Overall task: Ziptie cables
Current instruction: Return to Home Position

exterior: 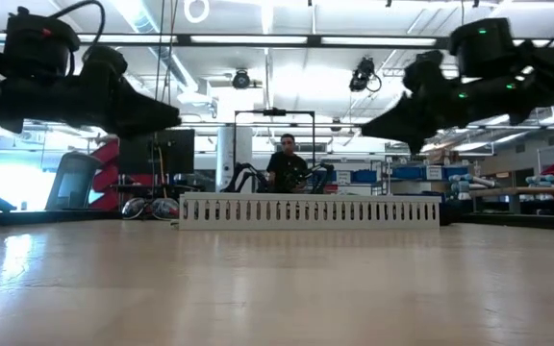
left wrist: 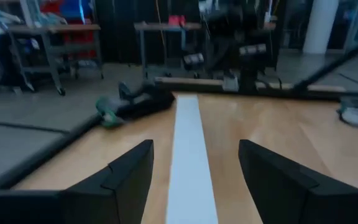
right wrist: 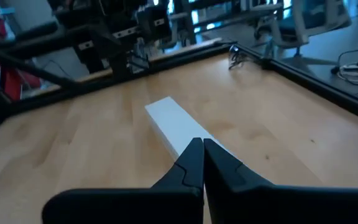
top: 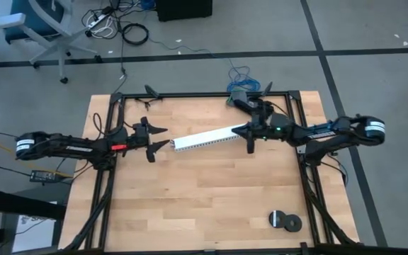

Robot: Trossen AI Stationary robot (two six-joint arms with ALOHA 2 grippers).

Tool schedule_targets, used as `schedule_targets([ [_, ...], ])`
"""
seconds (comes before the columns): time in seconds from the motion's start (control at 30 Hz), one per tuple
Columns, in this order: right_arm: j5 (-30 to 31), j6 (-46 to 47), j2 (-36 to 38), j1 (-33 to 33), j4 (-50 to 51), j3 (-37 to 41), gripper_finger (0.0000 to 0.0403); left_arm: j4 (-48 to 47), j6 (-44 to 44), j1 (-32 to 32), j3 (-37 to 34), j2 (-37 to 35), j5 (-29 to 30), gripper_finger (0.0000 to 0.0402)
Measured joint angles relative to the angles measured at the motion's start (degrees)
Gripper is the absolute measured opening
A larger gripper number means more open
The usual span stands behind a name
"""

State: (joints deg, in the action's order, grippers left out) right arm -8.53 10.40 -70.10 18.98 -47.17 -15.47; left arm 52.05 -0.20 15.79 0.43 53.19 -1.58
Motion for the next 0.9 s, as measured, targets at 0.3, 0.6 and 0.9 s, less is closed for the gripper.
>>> schedule_targets([
  [0.3, 0.6, 1.7, 6.5, 1.1, -0.6, 5.6, 0.0000, -12.2, -0.5, 0.0, 0.0, -11.1, 2.2, 0.0245],
  [0.6, 8.7, 4.6, 9.0, 0.7, -6.9, 11.6, 0.0000, -29.0, -1.9, 0.0, 0.0, -26.7, 6.0, 0.0245],
  [0.9, 18.9, 5.1, 14.9, -6.1, -6.3, 14.9, 0.0000, -43.8, -3.4, 0.0, 0.1, -42.8, 8.7, 0.0245],
])
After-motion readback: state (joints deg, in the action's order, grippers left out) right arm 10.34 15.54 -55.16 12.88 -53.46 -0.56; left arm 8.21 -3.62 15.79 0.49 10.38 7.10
